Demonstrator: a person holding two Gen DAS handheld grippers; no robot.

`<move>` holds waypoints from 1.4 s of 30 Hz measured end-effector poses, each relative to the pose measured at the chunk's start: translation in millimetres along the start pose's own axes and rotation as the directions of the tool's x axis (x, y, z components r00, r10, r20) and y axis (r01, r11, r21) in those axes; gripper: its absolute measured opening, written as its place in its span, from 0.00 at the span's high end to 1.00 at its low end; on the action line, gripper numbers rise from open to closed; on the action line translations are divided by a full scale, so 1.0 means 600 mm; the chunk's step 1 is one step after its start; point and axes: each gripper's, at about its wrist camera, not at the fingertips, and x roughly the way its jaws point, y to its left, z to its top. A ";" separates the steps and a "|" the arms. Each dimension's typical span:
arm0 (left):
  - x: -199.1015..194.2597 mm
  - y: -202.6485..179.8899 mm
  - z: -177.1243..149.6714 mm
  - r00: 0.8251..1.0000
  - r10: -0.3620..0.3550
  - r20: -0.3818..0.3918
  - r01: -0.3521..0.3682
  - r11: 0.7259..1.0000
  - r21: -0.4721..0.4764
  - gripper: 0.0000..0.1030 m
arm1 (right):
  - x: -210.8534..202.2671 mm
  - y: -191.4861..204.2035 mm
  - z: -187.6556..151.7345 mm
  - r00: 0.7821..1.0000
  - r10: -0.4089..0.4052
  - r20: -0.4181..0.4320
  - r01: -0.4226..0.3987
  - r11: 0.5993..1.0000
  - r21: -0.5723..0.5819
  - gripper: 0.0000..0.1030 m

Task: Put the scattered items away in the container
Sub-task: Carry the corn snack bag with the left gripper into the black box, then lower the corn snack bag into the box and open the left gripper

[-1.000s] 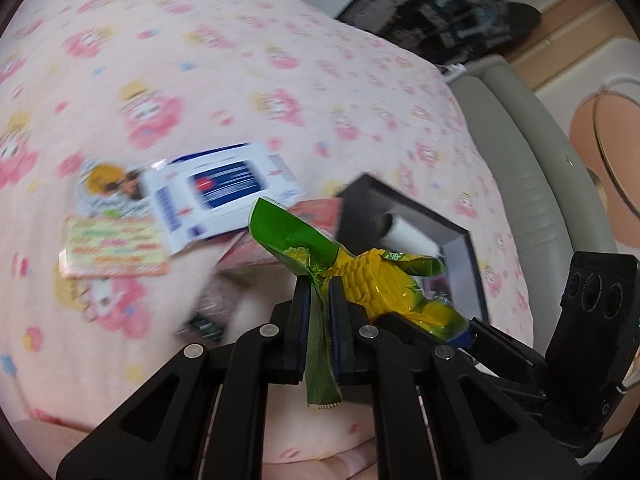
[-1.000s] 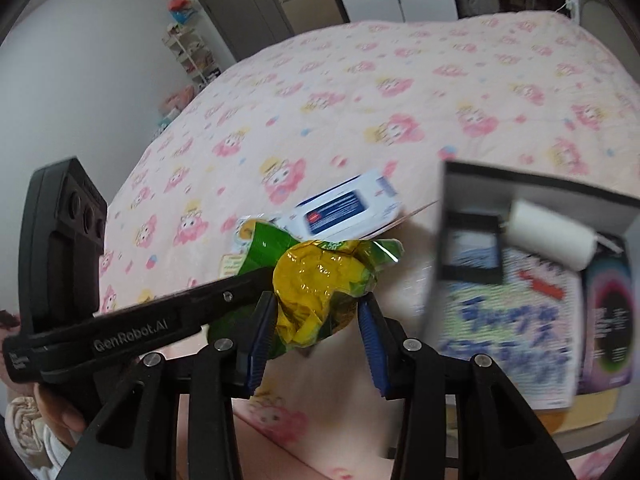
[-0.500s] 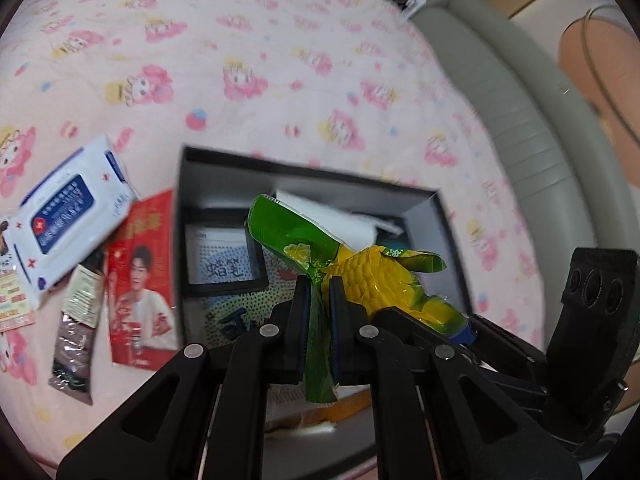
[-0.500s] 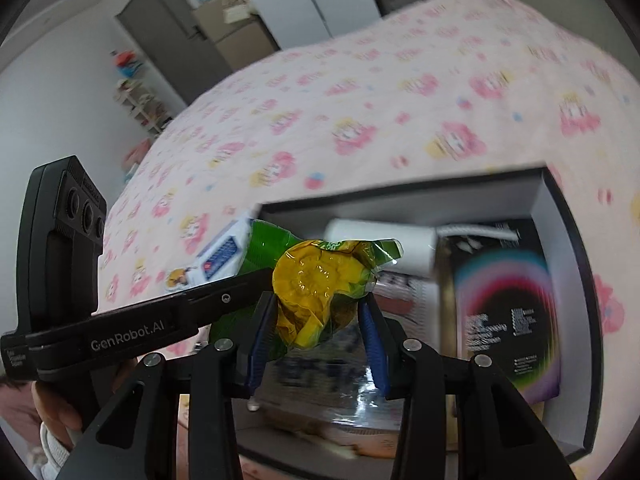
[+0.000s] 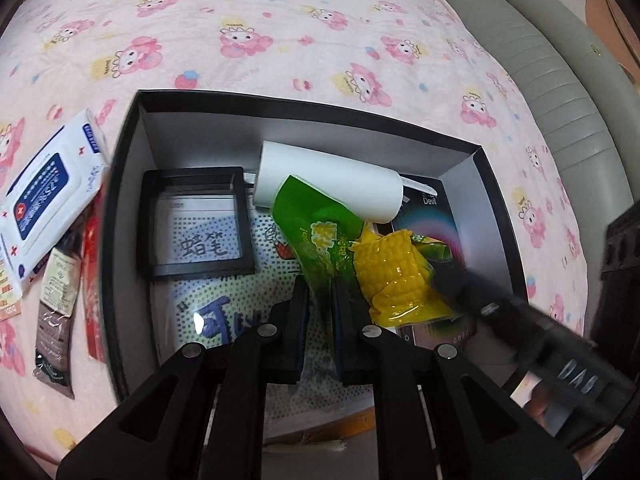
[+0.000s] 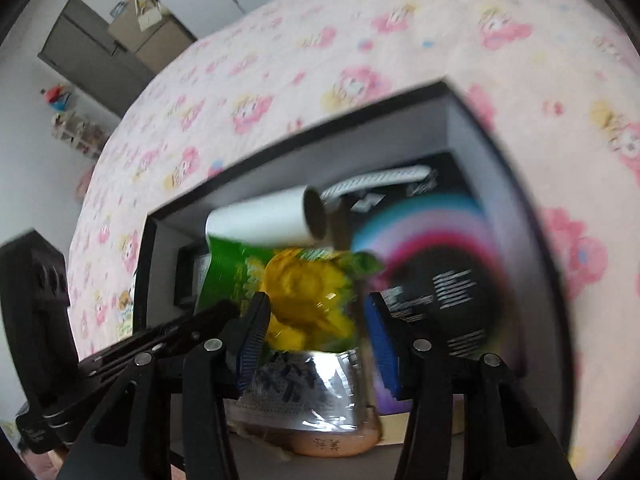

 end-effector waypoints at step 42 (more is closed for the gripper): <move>0.060 -0.008 0.025 0.998 -0.014 -0.054 0.010 0.998 -0.065 0.83 | 0.016 -0.027 -0.006 0.996 -0.088 0.022 0.088 0.996 0.001 0.59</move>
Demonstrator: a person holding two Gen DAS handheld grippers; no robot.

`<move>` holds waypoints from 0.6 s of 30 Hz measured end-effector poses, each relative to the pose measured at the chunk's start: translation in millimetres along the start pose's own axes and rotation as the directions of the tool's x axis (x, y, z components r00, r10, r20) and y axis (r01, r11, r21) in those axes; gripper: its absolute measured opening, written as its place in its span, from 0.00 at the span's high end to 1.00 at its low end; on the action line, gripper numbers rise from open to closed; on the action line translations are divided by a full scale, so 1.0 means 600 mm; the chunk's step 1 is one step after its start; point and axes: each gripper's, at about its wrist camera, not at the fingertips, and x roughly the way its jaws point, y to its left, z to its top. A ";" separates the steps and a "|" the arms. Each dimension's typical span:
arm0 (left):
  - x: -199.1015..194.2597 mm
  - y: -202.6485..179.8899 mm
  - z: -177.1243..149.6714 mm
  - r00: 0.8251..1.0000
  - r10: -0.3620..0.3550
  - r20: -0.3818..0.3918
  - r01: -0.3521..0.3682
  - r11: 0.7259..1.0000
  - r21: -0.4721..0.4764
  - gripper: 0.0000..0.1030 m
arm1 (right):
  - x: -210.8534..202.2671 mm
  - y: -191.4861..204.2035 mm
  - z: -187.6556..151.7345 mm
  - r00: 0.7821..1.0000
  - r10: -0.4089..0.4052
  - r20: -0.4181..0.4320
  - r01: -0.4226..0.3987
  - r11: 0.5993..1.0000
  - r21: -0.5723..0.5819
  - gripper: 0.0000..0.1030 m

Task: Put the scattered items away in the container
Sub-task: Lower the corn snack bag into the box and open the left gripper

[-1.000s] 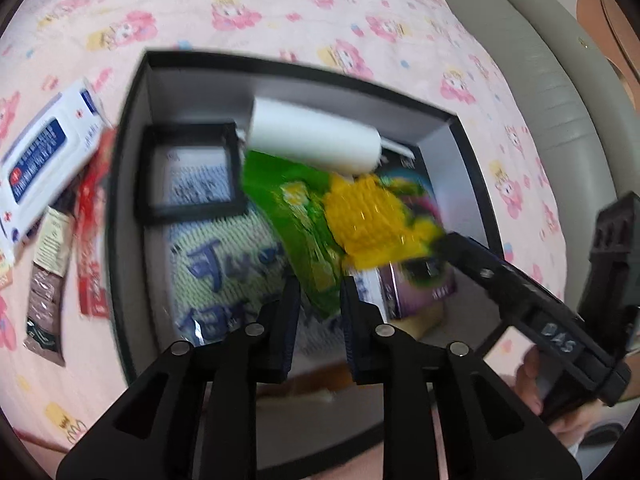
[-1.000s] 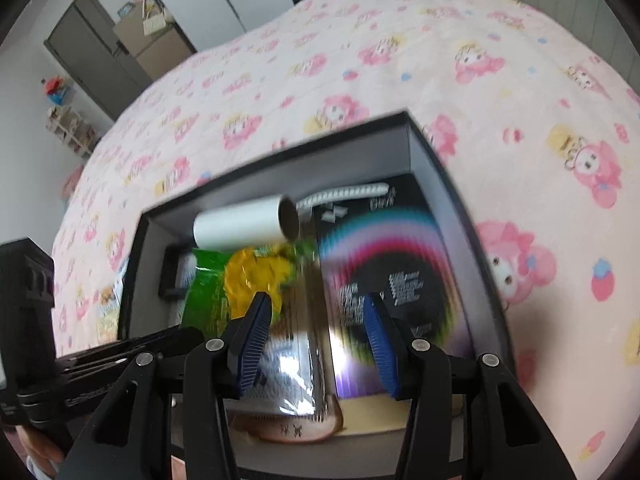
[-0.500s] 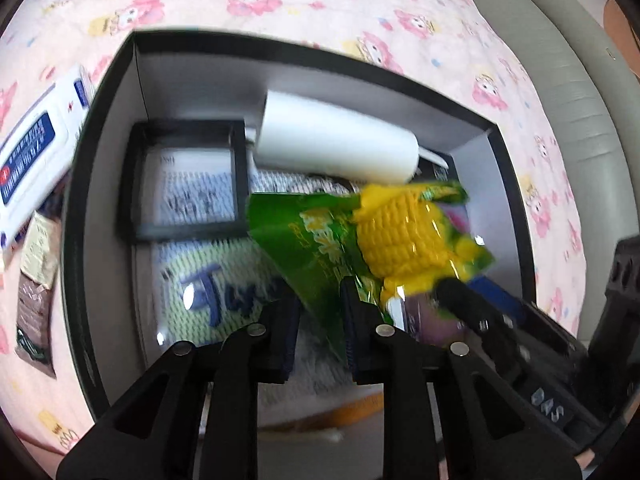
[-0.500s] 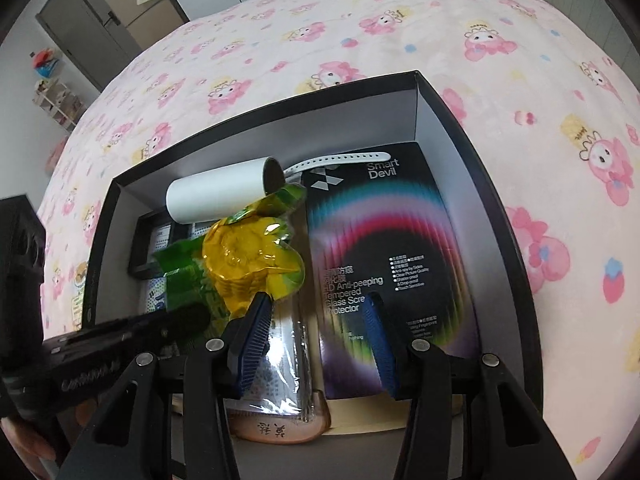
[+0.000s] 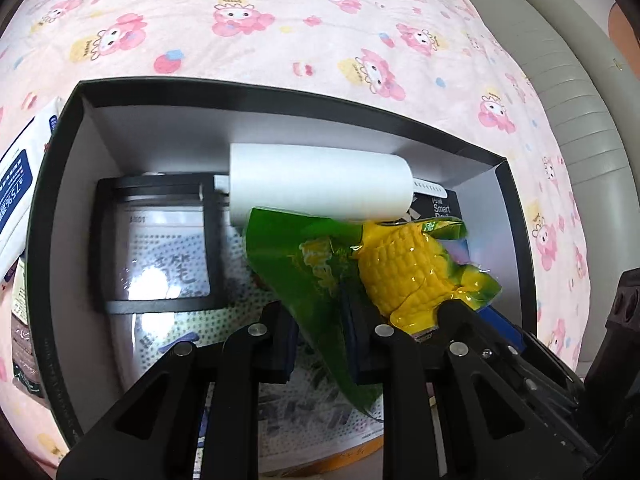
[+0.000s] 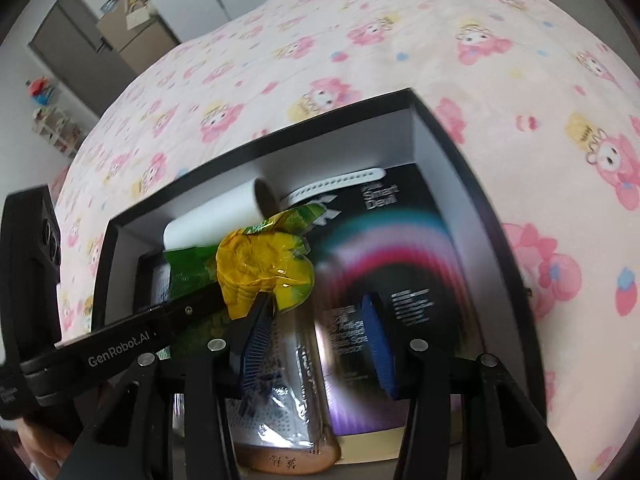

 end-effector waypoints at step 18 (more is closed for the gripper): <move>-0.065 -0.012 -0.013 0.994 -0.089 0.059 0.086 0.995 0.050 0.78 | -0.054 -0.030 0.005 0.996 -0.028 0.089 0.021 0.997 0.076 0.59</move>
